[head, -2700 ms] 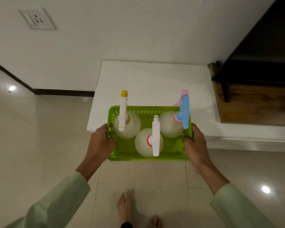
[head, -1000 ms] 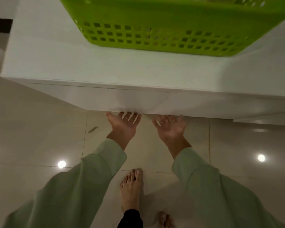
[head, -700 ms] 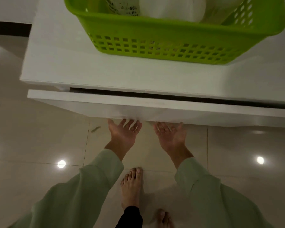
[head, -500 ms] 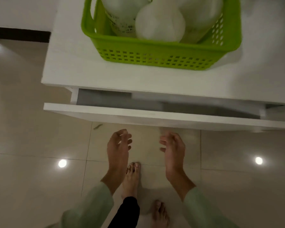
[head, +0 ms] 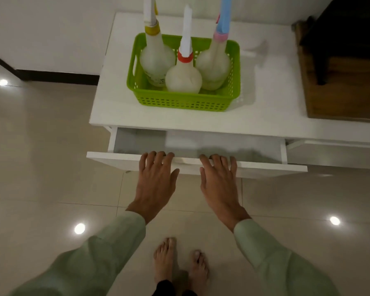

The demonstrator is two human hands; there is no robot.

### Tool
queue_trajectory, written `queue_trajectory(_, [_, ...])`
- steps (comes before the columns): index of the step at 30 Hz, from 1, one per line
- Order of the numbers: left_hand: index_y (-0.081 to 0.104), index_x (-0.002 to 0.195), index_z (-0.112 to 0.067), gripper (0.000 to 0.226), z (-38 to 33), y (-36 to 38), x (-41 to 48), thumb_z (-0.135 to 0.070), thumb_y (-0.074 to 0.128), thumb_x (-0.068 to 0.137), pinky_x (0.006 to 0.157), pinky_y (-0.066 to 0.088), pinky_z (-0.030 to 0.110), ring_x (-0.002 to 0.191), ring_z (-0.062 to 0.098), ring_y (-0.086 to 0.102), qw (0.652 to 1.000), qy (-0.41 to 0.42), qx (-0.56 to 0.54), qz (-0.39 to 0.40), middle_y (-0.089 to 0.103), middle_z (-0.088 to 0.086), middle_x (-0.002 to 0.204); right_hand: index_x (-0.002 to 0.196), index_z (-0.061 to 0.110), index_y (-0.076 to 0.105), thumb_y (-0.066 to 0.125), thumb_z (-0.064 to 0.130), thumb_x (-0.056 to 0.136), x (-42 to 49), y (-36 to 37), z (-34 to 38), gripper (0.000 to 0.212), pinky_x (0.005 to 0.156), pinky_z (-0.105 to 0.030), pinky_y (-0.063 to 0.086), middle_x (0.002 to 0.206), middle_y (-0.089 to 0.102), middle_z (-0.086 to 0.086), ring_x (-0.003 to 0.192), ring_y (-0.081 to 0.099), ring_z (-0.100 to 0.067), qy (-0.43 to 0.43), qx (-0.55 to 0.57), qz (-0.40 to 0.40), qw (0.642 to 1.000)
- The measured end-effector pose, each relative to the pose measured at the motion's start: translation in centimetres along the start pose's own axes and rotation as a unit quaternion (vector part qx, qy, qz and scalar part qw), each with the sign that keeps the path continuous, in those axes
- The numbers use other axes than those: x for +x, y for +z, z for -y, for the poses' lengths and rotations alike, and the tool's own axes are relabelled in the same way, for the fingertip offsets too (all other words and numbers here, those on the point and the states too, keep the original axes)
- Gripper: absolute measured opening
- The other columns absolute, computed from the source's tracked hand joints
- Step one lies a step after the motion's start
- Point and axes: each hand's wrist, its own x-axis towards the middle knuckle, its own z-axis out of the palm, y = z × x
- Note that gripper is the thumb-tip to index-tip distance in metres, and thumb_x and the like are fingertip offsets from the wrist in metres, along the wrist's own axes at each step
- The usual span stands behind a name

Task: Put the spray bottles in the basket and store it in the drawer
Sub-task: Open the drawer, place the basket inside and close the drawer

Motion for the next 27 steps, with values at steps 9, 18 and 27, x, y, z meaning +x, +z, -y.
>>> queue_trajectory(9, [0.058,0.114,-0.019,0.025,-0.4,1.4,-6.0,-0.033,0.050,0.097,0.100,0.034,0.042,0.107,0.025,0.053,0.999,-0.029,-0.009,-0.027,0.060,0.002,0.110,0.125,0.022,0.061,0.063,0.012,0.092,-6.6,0.1,0.7,0.034,0.113,-0.055,0.032,0.111,0.061,-0.003,0.110,0.057,-0.027,0.002,0.006,0.033,0.999])
queue_trajectory(18, [0.057,0.111,-0.019,0.022,-1.1,1.8,-10.7,-0.029,0.059,0.091,0.101,0.036,0.044,0.108,0.025,0.055,0.998,-0.056,-0.032,0.006,0.060,0.002,0.110,0.125,0.024,0.063,0.071,0.006,0.080,-11.0,-0.5,1.4,0.050,0.113,-0.055,0.033,0.116,0.063,-0.001,0.114,0.059,-0.025,0.012,0.004,0.103,0.995])
queue_trajectory(27, [0.049,0.134,-0.022,0.046,-0.1,-5.7,-5.0,-0.045,0.052,0.095,0.100,0.046,0.046,0.115,0.016,0.053,0.935,-0.143,-0.323,-0.018,0.055,-0.001,0.132,0.133,0.028,0.056,0.067,0.038,0.093,-5.8,-7.0,0.2,0.043,0.097,-0.036,0.051,0.130,0.059,0.013,0.115,0.057,-0.008,0.141,0.372,0.044,0.917])
